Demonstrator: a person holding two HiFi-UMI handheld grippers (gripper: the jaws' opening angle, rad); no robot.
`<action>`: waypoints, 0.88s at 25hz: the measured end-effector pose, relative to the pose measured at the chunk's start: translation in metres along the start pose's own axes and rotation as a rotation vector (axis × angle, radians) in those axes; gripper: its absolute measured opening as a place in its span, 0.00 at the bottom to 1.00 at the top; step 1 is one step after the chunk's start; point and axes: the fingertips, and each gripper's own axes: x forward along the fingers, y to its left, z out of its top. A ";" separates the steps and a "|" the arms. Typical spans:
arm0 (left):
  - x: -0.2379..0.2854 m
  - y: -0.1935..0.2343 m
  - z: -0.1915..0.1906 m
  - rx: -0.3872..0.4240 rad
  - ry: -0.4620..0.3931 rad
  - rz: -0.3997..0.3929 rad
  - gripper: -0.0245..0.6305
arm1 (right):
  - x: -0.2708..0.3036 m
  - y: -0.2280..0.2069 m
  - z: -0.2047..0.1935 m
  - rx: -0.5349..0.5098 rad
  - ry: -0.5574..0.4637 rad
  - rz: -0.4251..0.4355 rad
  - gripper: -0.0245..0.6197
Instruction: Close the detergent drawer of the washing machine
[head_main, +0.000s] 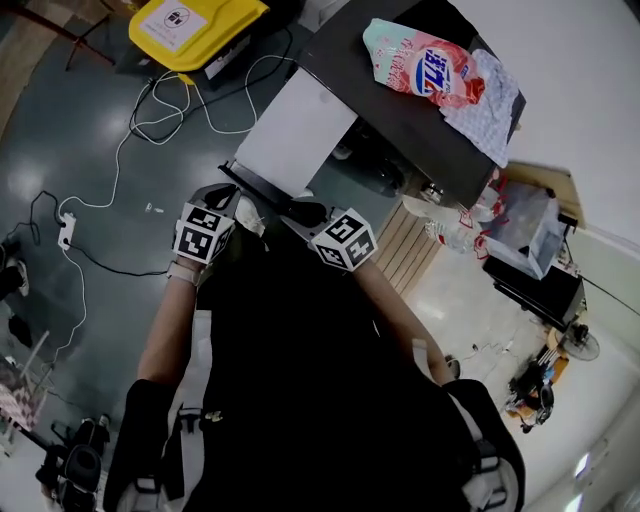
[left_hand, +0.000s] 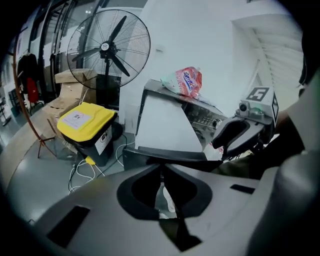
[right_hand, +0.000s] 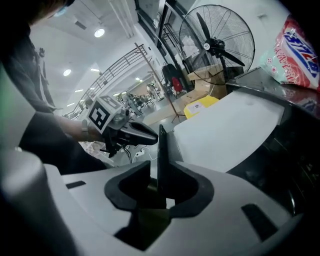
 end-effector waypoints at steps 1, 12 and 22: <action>0.002 -0.001 0.000 0.010 0.010 -0.012 0.06 | 0.002 0.000 -0.002 0.007 0.006 -0.009 0.22; 0.015 0.003 -0.007 0.060 0.070 -0.119 0.06 | 0.023 0.000 -0.020 0.093 0.054 -0.088 0.22; 0.015 0.003 -0.007 0.022 0.082 -0.177 0.05 | 0.022 -0.005 -0.021 0.122 0.060 -0.175 0.15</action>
